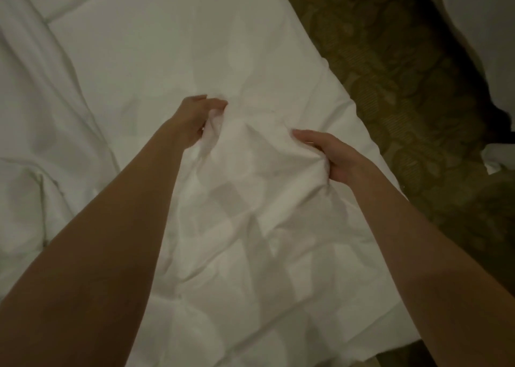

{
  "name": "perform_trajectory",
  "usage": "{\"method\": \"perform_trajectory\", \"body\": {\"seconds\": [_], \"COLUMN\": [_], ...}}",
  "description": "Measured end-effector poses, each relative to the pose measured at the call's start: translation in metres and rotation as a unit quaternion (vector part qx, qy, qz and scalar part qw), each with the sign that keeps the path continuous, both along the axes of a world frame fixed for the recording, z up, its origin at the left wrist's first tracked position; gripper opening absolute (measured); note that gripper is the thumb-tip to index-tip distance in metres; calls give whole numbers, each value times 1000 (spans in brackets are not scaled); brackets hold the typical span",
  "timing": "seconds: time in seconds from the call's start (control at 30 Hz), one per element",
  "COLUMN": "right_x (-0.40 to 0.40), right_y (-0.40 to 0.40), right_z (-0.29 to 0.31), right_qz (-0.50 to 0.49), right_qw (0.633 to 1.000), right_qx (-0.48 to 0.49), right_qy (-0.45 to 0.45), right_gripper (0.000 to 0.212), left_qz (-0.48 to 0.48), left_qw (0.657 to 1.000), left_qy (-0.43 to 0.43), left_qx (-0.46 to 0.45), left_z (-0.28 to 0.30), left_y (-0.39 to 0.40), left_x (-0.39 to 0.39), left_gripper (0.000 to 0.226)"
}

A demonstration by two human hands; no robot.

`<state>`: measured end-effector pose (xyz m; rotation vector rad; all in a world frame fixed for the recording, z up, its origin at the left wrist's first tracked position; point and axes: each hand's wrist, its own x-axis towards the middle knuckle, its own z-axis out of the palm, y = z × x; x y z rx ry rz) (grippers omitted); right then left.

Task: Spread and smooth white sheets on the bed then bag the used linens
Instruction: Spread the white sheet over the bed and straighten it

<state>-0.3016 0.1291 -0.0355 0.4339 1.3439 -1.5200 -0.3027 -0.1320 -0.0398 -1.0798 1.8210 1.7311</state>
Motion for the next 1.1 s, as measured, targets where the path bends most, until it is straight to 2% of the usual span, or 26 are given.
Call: {"method": "perform_trajectory", "body": {"seconds": [0.07,0.13,0.17,0.23,0.27,0.33,0.43,0.53,0.63,0.73,0.8,0.87,0.97,1.03,1.1], "right_x": [-3,-9,-13,-25,-32,-41,-41,-37,-40,-42,-34,-21,1,16,34], "right_y": [-1,-2,-3,0,3,7,13,19,16,17,28,41,66,81,97], "right_z": [-2,-6,-5,-9,-16,-26,-44,-58,-57,-55,-57,-59,-56,-52,-51], "right_qz": [21,37,19,-32,-44,-48,-31,-37,-35,-16,-28,-20,4,24,56], "right_qw": [999,991,984,971,964,953,948,941,922,917,930,932,928,932,932], "right_qx": [19,79,112,151,167,199,232,252,270,268,249,254,275,264,267], "right_qy": [17,100,134,182,203,223,216,225,276,295,268,257,250,246,241], "right_gripper": [26,28,28,8,10,9,18,23,37,25,16,23,23,27,33], "left_qz": [-20,-42,-51,-61,-69,-112,-157,-138,-55,-40,-97,-185,-288,-343,-388], "left_qw": [998,993,990,982,976,957,927,924,922,919,910,886,834,822,818], "left_qy": [62,96,108,134,146,147,102,59,86,91,64,43,95,106,81], "left_qx": [-10,-50,-74,-118,-148,-224,-325,-352,-374,-382,-398,-424,-461,-442,-416], "left_z": [7,10,10,10,9,1,-20,-40,-39,-30,-36,-39,-40,-40,-42], "left_y": [4,8,10,15,19,26,36,44,44,47,57,78,129,164,191], "left_x": [-16,-32,-41,-60,-70,-90,-104,-101,-106,-110,-103,-83,-29,16,60], "left_gripper": [10,10,9,10,10,4,30,35,28,34,57,74,68,61,62]}}
